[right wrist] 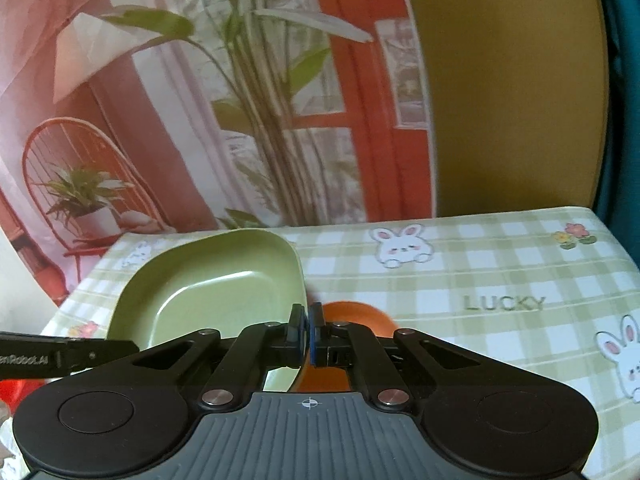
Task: Organize plates and bowls
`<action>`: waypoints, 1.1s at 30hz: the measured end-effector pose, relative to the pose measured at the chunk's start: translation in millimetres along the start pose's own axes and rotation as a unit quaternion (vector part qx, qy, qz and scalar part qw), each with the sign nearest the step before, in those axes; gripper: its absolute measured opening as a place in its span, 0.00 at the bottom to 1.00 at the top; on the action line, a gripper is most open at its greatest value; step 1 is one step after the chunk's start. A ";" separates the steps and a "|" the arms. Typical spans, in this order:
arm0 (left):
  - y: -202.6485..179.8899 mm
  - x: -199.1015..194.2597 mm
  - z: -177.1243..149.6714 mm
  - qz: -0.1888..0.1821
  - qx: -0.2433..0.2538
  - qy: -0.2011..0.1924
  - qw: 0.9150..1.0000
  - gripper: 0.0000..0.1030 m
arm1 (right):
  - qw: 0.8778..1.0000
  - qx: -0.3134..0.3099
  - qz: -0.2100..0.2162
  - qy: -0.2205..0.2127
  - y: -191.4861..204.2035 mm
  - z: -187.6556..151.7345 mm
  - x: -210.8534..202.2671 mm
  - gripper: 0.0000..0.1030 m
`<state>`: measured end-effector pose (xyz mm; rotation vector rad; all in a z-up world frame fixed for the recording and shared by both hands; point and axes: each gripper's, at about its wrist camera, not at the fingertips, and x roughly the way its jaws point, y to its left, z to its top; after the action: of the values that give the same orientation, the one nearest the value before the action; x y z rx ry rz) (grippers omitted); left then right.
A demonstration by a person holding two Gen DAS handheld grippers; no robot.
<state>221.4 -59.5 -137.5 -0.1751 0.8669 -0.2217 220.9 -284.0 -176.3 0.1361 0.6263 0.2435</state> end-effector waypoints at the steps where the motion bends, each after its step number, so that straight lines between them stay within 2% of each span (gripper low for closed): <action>1: -3.4 3.0 -1.1 -0.002 -0.004 0.004 1.000 0.12 | 1.000 -0.006 0.000 0.004 -4.0 1.2 0.9 0.02; 6: -15.3 12.0 -5.9 -0.011 -0.019 0.014 1.000 0.14 | 0.999 -0.037 0.001 0.020 -21.2 8.4 6.2 0.03; 14: -23.9 19.6 -13.1 -0.027 -0.017 0.031 0.999 0.16 | 0.997 -0.060 0.009 0.040 -39.5 11.4 14.2 0.04; 33: -29.4 39.0 -21.8 -0.038 -0.017 0.062 0.997 0.19 | 0.995 -0.065 0.000 0.071 -55.6 -0.3 31.5 0.06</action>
<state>225.5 -99.5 -172.9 -0.2271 0.9883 -0.2915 255.6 -329.1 -205.3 -0.0065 0.7503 0.2950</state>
